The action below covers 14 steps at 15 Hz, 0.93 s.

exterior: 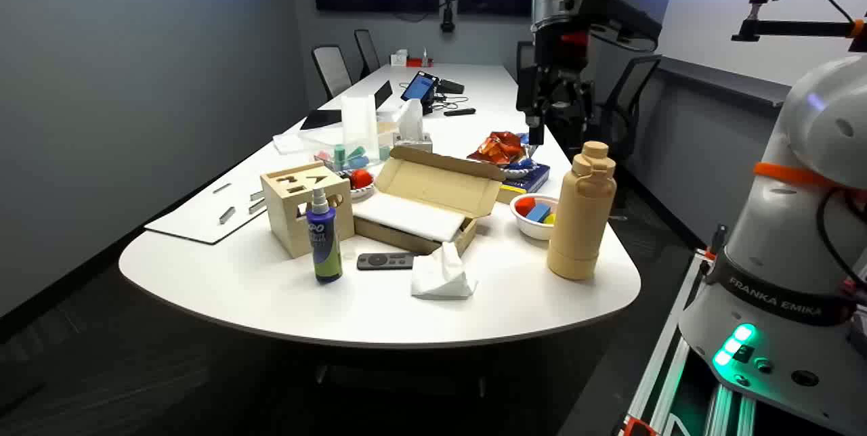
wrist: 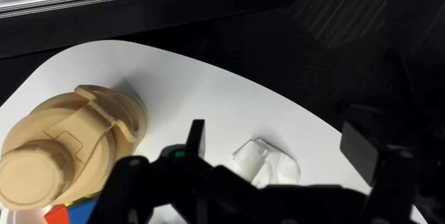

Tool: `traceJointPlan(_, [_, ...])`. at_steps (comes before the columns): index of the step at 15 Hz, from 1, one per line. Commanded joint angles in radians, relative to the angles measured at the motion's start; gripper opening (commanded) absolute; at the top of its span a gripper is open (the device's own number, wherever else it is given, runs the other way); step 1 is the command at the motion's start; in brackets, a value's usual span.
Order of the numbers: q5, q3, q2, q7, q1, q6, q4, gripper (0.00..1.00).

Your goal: Place the cap on the blue spray bottle

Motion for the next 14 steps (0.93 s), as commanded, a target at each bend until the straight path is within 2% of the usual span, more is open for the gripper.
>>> traceJointPlan(1, [0.008, 0.016, 0.0, -0.008, -0.018, -0.006, 0.003, 1.0])
traceJointPlan(9, [-0.052, 0.112, 0.409, 0.039, -0.005, 0.262, 0.283, 1.0])
traceJointPlan(14, [-0.044, 0.156, 0.656, 0.074, 0.037, 0.45, 0.421, 1.0])
